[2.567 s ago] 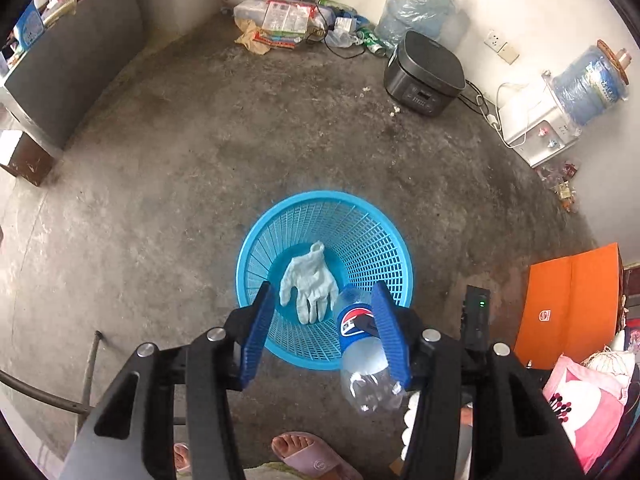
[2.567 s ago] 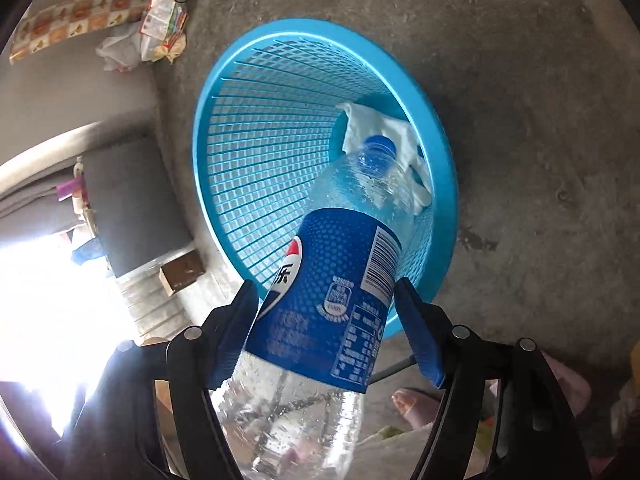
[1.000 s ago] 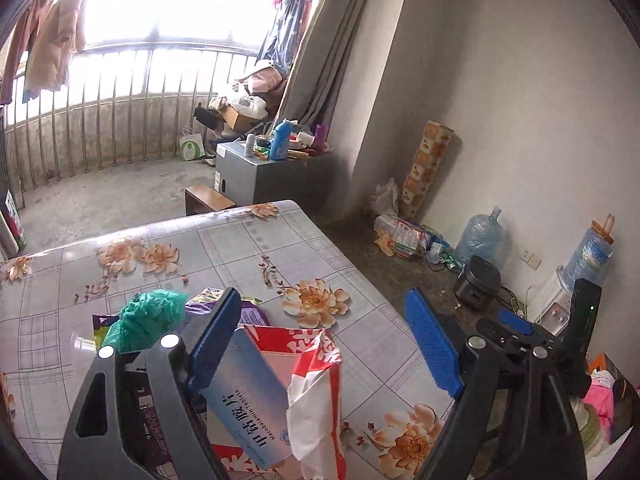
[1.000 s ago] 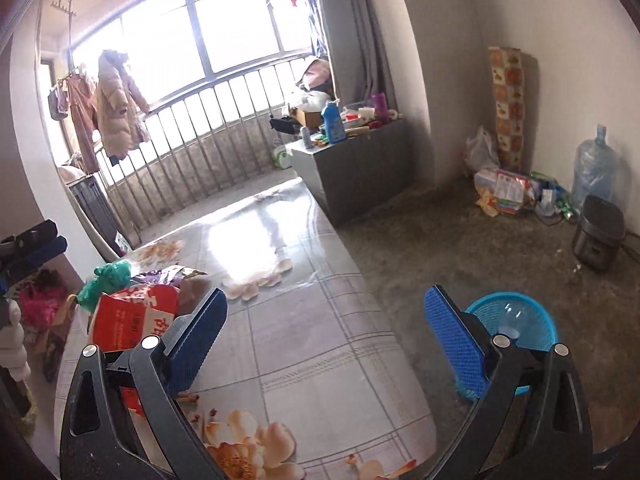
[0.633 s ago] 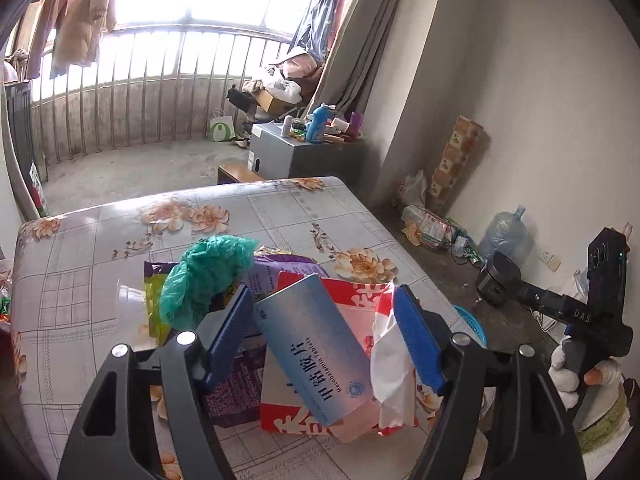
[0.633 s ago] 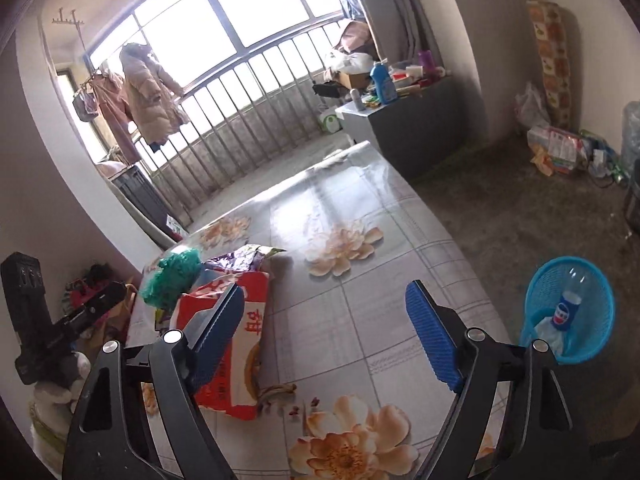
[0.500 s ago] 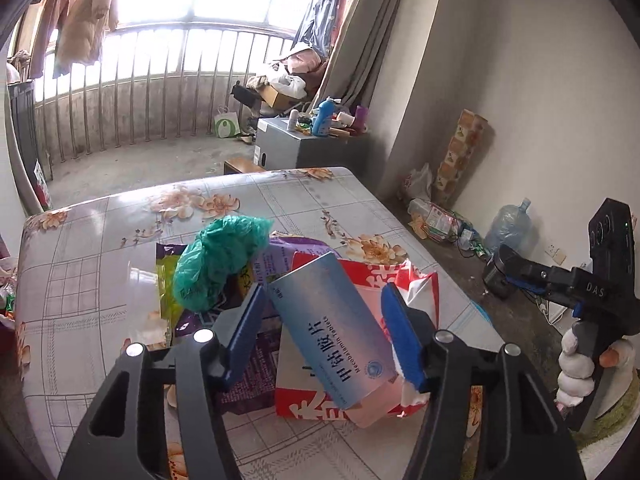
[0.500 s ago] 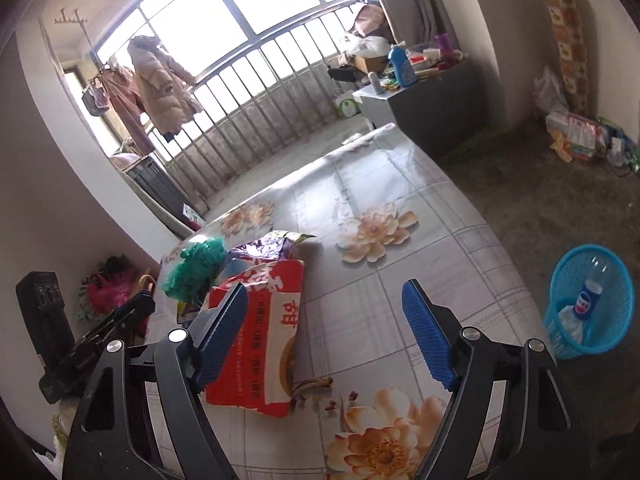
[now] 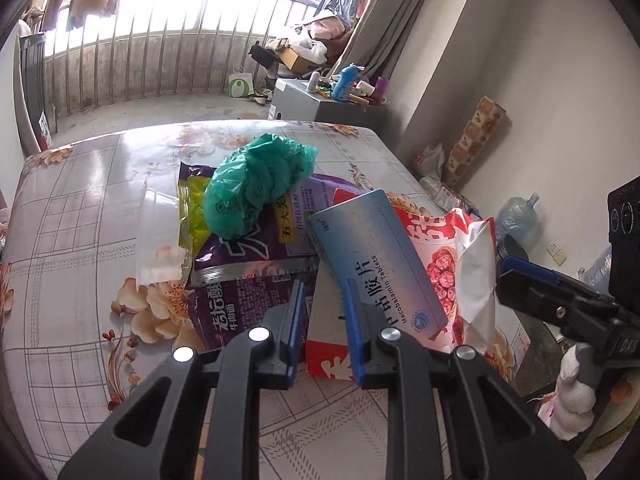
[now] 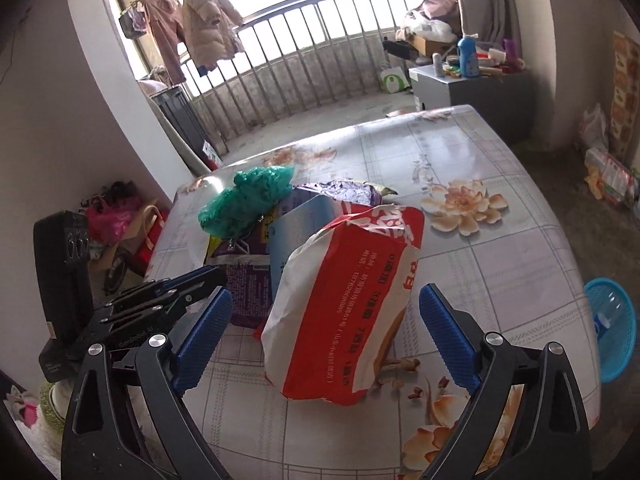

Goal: Collect trash
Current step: 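Grasp the blue medicine box with the left gripper while the right gripper grasps the red-white bag, then lift the box and bag off the table toward the wastebasket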

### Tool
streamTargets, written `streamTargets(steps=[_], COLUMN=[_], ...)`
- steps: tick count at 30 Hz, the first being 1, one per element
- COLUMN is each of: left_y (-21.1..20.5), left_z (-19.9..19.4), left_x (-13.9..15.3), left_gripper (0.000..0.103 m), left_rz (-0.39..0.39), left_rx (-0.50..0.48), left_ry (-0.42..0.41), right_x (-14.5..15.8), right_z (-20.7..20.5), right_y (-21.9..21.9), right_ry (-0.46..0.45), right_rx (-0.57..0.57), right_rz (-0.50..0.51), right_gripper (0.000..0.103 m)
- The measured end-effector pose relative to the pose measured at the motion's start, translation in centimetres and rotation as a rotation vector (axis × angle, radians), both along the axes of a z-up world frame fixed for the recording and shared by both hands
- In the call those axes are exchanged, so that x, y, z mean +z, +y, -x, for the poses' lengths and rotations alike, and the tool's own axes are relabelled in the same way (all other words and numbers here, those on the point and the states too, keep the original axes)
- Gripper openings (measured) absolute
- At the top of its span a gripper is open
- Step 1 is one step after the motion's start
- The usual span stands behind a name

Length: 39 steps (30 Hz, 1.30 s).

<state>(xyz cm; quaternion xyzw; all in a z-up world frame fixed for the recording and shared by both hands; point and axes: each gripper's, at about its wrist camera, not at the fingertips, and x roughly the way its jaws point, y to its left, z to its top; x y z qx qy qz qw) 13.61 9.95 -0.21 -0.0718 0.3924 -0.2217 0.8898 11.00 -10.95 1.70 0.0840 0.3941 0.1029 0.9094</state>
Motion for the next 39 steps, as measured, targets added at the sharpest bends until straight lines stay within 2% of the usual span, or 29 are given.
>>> streamTargets(steps=[2,4,7,10,11,15,22,24,26,30,39], left_y=[0.3,0.4,0.2,-0.1,-0.4,-1.9,-5.5,-6.7,-7.7,-9.2,-11.2], left_z=[0.1,0.4,0.4,0.3,0.2,0.0,-0.1,-0.3,-0.7,-1.6,-3.0], left_x=[-0.1,0.0,0.2,0.2,0.1,0.0,0.9,0.7,0.1,-1.1,-3.3], left_gripper=[0.019,0.019,0.019,0.019,0.019,0.019,0.02,0.028,0.037,0.039,0.048], left_rz=[0.002,0.001,0.003,0.006,0.008,0.03,0.068,0.058,0.042,0.051,0.008], left_rx=[-0.001,-0.003,-0.011,-0.026,-0.034,-0.074,-0.174,-0.193,-0.197,-0.205,-0.182], left_ry=[0.003,0.005,0.007,0.013,0.019,0.044,0.057,0.075,0.096,0.154,0.226], right_x=[-1.2,-2.2,-2.7,-2.7,-2.6,-2.7,-3.2,-3.5,-3.6,-4.1,-5.4], right_z=[-0.6,-1.1,-1.1,-0.7,-0.4,0.6,2.4,2.9,2.9,3.0,3.5], right_y=[0.6,0.2,-1.7,-3.7,-4.3,-6.5,-9.3,-10.0,-10.6,-11.8,-13.6], right_ry=[0.038,0.08,0.124,0.143,0.15,0.18,0.204,0.204,0.208,0.218,0.231], right_rx=[-0.013,-0.029,-0.049,-0.063,-0.068,-0.111,-0.131,-0.133,-0.13,-0.126,-0.129], right_rz=[0.051,0.044,-0.055,-0.15,-0.176,-0.24,-0.354,-0.378,-0.411,-0.473,-0.565], right_gripper=[0.091,0.09,0.075,0.055,0.043,0.031,0.027,0.026,0.026,0.025,0.025])
